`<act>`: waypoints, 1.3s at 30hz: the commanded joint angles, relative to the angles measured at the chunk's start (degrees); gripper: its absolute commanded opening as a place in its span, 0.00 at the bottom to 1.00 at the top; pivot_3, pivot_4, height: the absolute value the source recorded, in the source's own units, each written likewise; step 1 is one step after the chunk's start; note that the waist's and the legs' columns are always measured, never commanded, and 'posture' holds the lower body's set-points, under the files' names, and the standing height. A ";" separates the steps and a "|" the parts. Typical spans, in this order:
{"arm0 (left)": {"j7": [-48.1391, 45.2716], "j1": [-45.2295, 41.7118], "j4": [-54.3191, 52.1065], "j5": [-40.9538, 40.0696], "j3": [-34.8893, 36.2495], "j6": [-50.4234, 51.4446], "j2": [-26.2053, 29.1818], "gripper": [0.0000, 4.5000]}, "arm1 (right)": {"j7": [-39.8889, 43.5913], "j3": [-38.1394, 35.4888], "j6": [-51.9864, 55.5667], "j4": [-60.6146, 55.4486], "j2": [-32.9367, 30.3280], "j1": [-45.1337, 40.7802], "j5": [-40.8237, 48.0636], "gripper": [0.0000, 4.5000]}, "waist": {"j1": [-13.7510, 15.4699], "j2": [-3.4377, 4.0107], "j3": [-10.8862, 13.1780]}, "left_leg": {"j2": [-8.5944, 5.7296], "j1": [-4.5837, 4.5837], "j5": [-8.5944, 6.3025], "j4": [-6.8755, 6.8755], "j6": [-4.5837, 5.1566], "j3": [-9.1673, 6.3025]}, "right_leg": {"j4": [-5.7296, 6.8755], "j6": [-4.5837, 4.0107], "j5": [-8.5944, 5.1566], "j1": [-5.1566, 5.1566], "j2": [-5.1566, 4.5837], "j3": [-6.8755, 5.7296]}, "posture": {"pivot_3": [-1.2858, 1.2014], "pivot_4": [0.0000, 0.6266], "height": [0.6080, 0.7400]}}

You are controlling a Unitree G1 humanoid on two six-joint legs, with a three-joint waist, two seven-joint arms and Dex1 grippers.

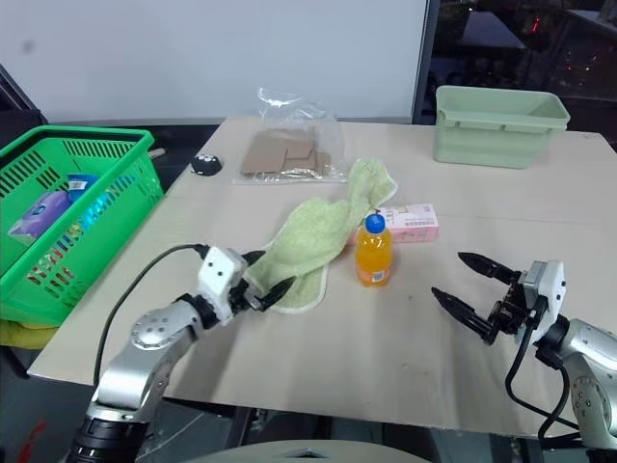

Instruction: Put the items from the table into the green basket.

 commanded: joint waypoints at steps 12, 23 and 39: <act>1.31 -3.68 -0.08 -1.17 2.19 0.72 -2.08 0.02 | 1.21 -1.09 0.62 -5.54 -2.01 0.91 0.05 1.00 | -0.58 0.01 -0.02 | 0.00 0.00 0.00 0.01 -0.01 0.00 | 0.01 -0.01 -0.01 0.00 -0.06 0.00 | 0.46 0.00 1.00; 9.16 -44.69 9.05 -8.66 10.39 8.85 -6.13 0.02 | -1.57 -3.97 1.94 -4.57 -2.58 -5.56 2.67 1.00 | -0.50 -0.18 0.02 | -0.02 -0.45 0.02 0.60 -0.02 -0.33 | 0.11 0.07 0.05 0.07 -0.01 -0.68 | 0.46 0.00 1.00; 4.79 -96.54 83.09 6.16 4.04 -24.83 -17.29 0.02 | -5.21 -6.28 -0.43 0.10 -0.42 -11.56 0.63 1.00 | -2.11 -0.41 -0.01 | -0.72 -1.03 0.11 0.33 0.36 -0.79 | -0.09 0.52 -0.04 -0.26 -0.51 -1.04 | 0.44 0.00 1.00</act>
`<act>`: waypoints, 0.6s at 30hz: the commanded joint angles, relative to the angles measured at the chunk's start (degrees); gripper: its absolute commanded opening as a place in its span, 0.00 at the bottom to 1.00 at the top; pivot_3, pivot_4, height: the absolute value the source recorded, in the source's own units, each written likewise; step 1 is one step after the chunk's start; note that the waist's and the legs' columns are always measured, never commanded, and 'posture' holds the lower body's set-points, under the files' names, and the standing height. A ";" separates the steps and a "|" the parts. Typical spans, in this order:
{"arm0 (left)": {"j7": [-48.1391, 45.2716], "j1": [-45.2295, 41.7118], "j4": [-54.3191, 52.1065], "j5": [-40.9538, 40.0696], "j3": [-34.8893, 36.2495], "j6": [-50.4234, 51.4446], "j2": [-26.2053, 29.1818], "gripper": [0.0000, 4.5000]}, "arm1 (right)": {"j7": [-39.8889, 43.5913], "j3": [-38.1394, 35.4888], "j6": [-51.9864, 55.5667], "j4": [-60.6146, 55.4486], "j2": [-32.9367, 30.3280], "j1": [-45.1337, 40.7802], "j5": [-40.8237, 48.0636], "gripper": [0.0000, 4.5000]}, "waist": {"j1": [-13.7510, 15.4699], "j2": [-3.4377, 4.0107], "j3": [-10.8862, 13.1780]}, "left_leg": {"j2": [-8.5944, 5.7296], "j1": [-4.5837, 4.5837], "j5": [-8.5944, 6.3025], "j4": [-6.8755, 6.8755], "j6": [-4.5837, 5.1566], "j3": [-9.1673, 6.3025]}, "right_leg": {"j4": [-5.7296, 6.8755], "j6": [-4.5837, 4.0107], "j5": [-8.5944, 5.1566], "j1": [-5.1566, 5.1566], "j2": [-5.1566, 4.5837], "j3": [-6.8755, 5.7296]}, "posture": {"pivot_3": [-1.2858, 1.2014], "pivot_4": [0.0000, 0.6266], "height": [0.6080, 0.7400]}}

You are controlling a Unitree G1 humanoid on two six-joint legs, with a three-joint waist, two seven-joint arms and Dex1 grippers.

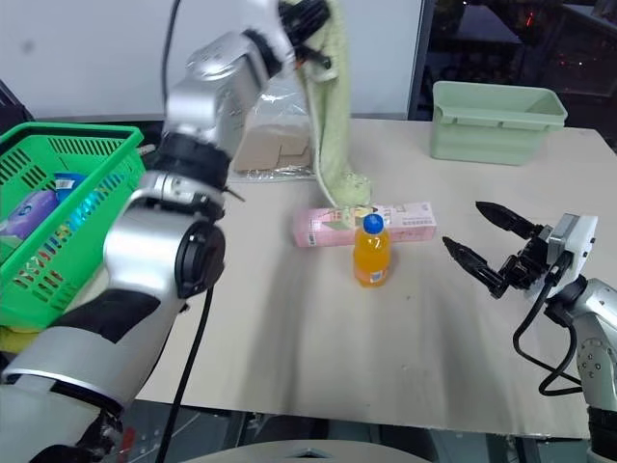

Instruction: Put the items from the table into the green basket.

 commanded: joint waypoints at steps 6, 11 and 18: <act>8.90 -4.33 6.66 2.84 2.73 -7.13 1.99 0.02 | -1.82 -2.30 -2.00 -3.47 0.91 1.85 -0.01 1.00 | -2.70 0.07 0.04 | 0.00 0.01 0.00 -0.01 0.01 0.00 | 0.27 0.06 -0.04 -0.13 -0.04 0.03 | 0.44 0.00 1.00; 19.77 -5.26 5.17 7.82 1.77 -11.92 8.28 0.02 | -1.33 -0.73 -1.73 -2.26 0.76 0.30 -0.26 1.00 | -4.28 0.08 0.03 | -0.07 0.12 0.02 0.06 0.00 -0.16 | 0.43 0.08 -0.03 -0.10 -0.04 0.06 | 0.45 0.00 1.00; 29.46 -5.35 3.50 13.99 0.39 -15.37 16.69 0.02 | 0.23 0.84 -0.86 -0.31 0.65 -2.17 -0.20 1.00 | -4.01 0.07 0.03 | -0.10 0.11 0.02 0.06 0.00 -0.35 | 0.44 0.06 -0.02 -0.13 -0.02 -0.03 | 0.47 0.00 1.00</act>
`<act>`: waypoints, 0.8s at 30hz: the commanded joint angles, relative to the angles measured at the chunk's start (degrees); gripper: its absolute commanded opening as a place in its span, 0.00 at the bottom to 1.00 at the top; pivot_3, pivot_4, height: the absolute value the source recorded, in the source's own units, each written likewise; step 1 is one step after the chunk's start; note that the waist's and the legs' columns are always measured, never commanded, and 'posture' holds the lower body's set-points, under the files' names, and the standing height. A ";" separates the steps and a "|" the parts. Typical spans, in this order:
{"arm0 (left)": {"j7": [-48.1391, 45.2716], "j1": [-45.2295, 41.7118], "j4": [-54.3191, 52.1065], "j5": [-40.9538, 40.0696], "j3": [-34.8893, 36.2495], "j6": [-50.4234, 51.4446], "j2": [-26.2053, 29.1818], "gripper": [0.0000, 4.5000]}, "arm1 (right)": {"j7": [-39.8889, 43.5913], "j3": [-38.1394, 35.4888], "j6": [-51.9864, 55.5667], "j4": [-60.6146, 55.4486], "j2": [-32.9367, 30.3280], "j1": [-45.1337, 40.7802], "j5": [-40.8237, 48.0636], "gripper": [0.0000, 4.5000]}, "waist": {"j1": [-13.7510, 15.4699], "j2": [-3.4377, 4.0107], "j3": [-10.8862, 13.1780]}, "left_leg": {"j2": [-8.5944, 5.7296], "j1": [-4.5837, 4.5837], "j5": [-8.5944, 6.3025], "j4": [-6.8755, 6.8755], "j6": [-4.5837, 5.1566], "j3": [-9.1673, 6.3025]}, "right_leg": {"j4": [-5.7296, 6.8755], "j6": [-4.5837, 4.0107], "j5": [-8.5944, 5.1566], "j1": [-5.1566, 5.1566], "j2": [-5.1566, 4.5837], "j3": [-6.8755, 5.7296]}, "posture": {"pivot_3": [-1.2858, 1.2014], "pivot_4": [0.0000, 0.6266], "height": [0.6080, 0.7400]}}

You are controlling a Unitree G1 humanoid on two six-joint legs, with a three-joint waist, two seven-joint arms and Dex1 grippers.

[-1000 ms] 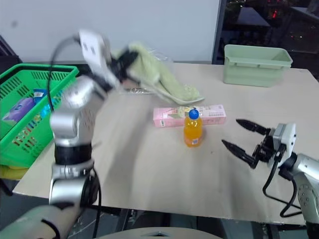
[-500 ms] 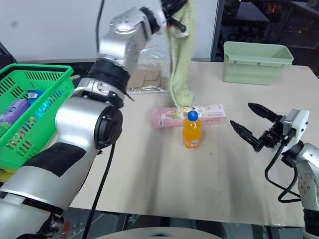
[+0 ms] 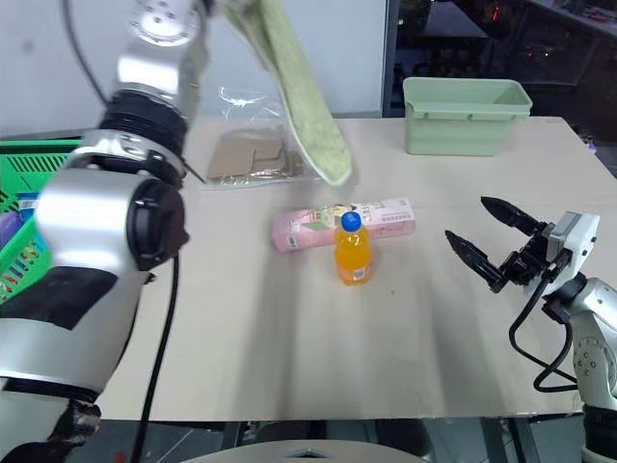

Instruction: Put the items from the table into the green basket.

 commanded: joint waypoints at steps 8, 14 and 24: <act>-2.32 1.05 2.05 1.40 -0.62 3.94 -1.79 0.02 | 1.68 2.48 0.00 1.25 0.14 -4.03 -0.40 1.00 | 4.33 -0.01 -0.01 | -0.09 0.00 0.01 0.26 0.00 -0.06 | 0.10 -0.01 0.01 0.07 -0.03 -0.16 | 0.48 0.00 1.00; 4.96 3.77 -0.50 4.63 -1.83 2.59 0.26 0.02 | 1.56 1.32 0.31 0.02 -0.37 -2.46 0.19 1.00 | 4.24 -0.02 0.00 | -0.05 -0.03 0.01 0.22 -0.01 -0.07 | 0.14 -0.03 0.02 -0.01 0.00 -0.15 | 0.48 0.00 1.00; -0.07 10.02 0.03 3.82 -1.40 8.75 -1.01 0.61 | 1.53 1.98 0.24 -0.08 -0.24 -2.79 -0.01 1.00 | 4.31 0.02 -0.05 | -0.07 0.01 0.03 0.38 -0.02 -0.04 | 0.34 -0.03 0.02 0.01 0.01 -0.15 | 0.48 0.00 1.00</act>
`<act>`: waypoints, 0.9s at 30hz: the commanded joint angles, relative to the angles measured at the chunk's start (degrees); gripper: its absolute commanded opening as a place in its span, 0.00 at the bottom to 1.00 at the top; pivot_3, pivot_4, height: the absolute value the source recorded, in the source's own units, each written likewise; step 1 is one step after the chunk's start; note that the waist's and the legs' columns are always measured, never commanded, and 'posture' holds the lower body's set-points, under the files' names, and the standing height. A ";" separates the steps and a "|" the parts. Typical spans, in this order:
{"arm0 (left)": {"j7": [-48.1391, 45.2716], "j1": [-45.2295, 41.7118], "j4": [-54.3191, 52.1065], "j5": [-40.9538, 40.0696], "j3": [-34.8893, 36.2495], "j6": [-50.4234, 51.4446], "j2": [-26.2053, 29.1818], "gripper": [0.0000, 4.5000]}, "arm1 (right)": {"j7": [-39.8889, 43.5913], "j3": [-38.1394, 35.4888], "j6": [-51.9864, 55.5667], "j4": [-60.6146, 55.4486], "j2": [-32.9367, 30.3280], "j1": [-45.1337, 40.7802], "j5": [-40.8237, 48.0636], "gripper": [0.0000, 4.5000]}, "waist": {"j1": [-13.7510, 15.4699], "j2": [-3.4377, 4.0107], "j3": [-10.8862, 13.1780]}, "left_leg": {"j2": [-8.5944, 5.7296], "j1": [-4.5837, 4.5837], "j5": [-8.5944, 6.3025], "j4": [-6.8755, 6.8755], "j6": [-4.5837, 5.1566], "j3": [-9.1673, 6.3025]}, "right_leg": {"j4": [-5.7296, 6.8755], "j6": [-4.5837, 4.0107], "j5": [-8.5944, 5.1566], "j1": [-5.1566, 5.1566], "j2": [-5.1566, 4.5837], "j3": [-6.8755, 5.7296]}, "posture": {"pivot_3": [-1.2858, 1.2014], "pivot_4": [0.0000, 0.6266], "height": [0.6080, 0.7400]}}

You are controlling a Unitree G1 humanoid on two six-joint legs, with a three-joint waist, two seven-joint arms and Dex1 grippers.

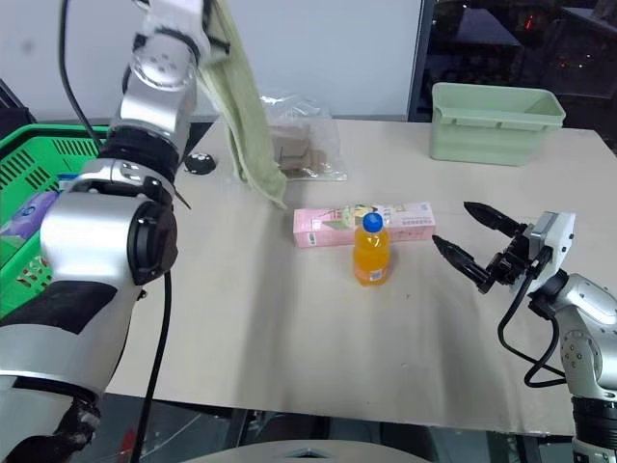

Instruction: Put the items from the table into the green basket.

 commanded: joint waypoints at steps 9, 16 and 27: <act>-6.55 6.06 -5.59 -6.56 4.91 12.87 -0.09 0.94 | -0.12 -1.08 -0.46 -2.82 -0.43 -0.23 0.31 1.00 | -0.19 0.01 -0.01 | 0.02 0.04 0.03 0.08 -0.04 -0.01 | 0.29 -0.01 -0.01 -0.05 0.03 0.00 | 0.48 0.00 1.00; -6.37 9.73 -11.56 -10.01 8.02 16.21 0.96 0.94 | 0.02 -0.81 -0.26 -2.80 -0.52 -0.32 0.21 1.00 | 0.00 -0.04 0.00 | 0.03 0.00 0.03 0.18 -0.05 -0.04 | 0.33 -0.02 0.00 -0.05 0.01 0.00 | 0.48 0.00 1.00; -24.11 22.30 -36.47 -15.21 3.69 13.25 -0.75 0.94 | 0.65 -0.78 -0.75 -2.83 -0.81 0.70 -0.78 1.00 | 0.21 -0.02 -0.02 | 0.01 0.02 0.06 0.25 -0.12 -0.12 | 0.43 -0.04 0.01 -0.05 -0.01 -0.01 | 0.47 0.00 1.00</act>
